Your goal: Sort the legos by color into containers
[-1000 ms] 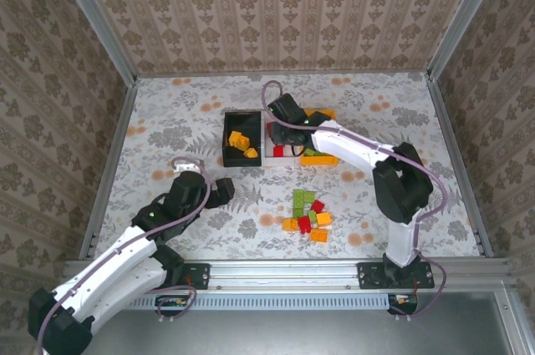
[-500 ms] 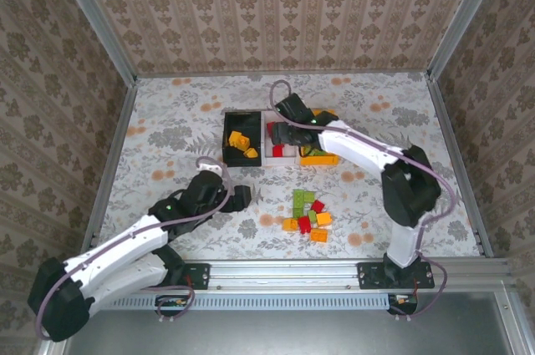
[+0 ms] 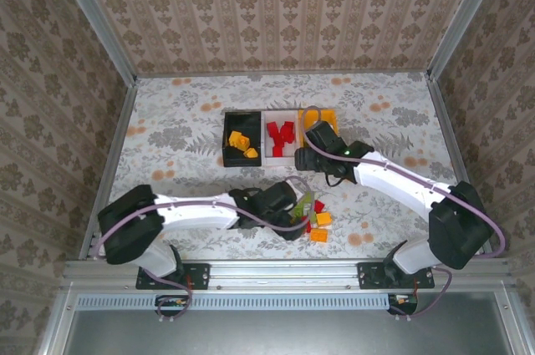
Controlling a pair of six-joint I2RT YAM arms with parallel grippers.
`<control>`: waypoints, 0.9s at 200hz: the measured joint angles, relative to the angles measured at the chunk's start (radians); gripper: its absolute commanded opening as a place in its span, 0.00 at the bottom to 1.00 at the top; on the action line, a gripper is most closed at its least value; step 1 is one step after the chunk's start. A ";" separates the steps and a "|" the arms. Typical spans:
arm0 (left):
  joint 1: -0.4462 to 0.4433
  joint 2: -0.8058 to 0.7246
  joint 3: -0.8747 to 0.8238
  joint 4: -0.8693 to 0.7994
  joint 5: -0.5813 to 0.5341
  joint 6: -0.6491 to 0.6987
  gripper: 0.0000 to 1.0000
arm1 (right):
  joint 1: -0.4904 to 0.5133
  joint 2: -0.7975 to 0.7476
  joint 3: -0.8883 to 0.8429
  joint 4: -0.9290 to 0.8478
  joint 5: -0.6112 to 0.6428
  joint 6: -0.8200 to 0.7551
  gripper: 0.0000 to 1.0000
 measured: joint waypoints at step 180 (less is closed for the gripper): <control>-0.081 -0.153 0.000 -0.047 -0.109 0.050 0.90 | -0.052 -0.082 -0.003 0.002 0.000 -0.001 0.78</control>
